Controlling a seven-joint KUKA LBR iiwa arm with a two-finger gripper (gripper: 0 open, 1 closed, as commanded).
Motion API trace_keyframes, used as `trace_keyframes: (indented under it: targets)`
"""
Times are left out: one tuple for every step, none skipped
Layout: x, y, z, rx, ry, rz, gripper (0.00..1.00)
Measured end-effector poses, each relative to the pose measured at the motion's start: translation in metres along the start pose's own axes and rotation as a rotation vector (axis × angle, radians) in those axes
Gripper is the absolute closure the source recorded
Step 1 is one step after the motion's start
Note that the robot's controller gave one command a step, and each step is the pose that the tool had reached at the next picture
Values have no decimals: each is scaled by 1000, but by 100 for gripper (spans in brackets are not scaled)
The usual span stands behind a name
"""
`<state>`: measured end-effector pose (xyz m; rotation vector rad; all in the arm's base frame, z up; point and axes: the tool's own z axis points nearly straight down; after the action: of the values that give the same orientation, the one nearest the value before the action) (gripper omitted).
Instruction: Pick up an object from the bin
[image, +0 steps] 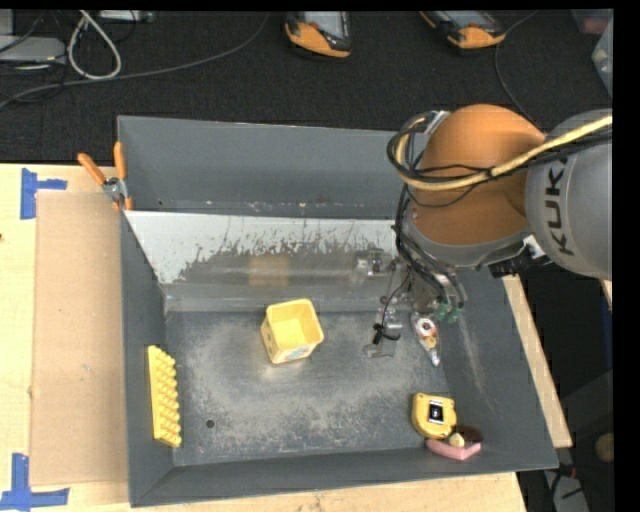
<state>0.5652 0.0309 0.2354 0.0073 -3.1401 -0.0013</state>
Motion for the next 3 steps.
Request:
trace_keyframes:
  targets:
    - [16, 31, 71, -1, 2, 11, 0]
    - [-24, 81, 44, -1, -18, -116, 0]
    - [-14, 89, 80, 0, -13, -79, 0]
